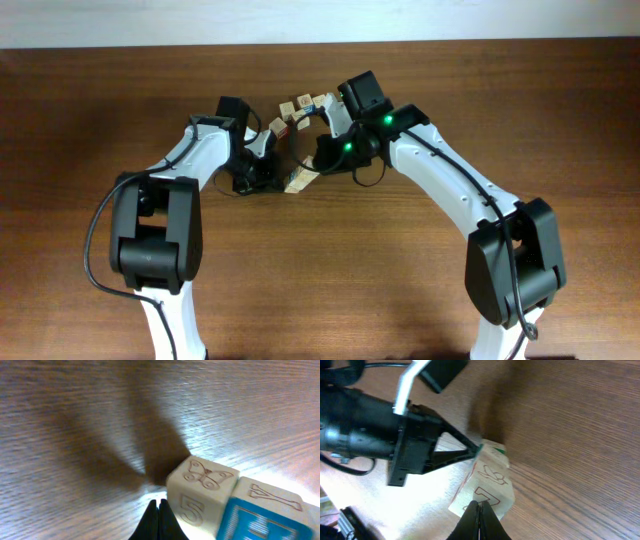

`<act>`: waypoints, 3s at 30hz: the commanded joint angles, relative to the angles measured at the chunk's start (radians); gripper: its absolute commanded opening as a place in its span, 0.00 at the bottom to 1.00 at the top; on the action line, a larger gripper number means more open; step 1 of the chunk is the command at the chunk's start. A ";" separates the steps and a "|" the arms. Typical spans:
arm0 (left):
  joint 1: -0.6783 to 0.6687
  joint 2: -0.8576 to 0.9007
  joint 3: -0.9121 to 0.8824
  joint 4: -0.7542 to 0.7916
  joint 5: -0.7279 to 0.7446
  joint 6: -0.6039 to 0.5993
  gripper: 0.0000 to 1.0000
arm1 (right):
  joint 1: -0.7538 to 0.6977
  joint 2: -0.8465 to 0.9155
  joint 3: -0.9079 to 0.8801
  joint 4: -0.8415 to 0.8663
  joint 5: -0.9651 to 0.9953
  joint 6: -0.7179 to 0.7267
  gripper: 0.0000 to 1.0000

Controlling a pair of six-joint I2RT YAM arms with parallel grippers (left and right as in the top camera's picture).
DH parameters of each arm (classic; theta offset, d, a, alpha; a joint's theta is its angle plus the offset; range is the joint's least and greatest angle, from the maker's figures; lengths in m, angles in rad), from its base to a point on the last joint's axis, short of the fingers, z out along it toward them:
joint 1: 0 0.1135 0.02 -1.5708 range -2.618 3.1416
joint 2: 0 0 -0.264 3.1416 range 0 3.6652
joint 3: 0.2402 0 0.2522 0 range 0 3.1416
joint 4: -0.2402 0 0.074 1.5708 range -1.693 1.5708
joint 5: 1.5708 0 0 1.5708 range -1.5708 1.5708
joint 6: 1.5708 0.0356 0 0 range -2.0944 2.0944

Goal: Rotate 4 blocks

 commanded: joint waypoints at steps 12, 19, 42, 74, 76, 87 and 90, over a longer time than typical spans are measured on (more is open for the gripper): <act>-0.026 0.007 0.002 0.000 0.120 0.021 0.00 | 0.037 0.011 -0.003 0.043 0.004 0.038 0.04; -0.018 0.007 0.003 -0.023 -0.212 -0.067 0.00 | 0.037 0.011 -0.003 0.051 0.004 0.038 0.04; 0.110 -0.449 0.484 -0.348 -0.288 0.146 0.99 | -0.010 -0.292 0.756 -0.708 0.483 -0.124 0.98; 0.110 -0.459 0.483 -0.348 -0.273 0.139 0.99 | -0.448 -1.718 -1.204 0.561 0.386 -0.325 0.98; 0.110 -0.459 0.483 -0.348 -0.273 0.139 0.99 | -0.448 -1.814 -1.338 0.645 0.386 -0.325 0.98; 0.110 -0.459 0.483 -0.348 -0.273 0.139 0.99 | -0.448 -1.973 -1.587 0.661 0.383 -0.325 0.98; 0.110 -0.459 0.483 -0.348 -0.273 0.139 0.99 | -0.448 -1.973 -1.587 0.661 0.387 -0.326 0.98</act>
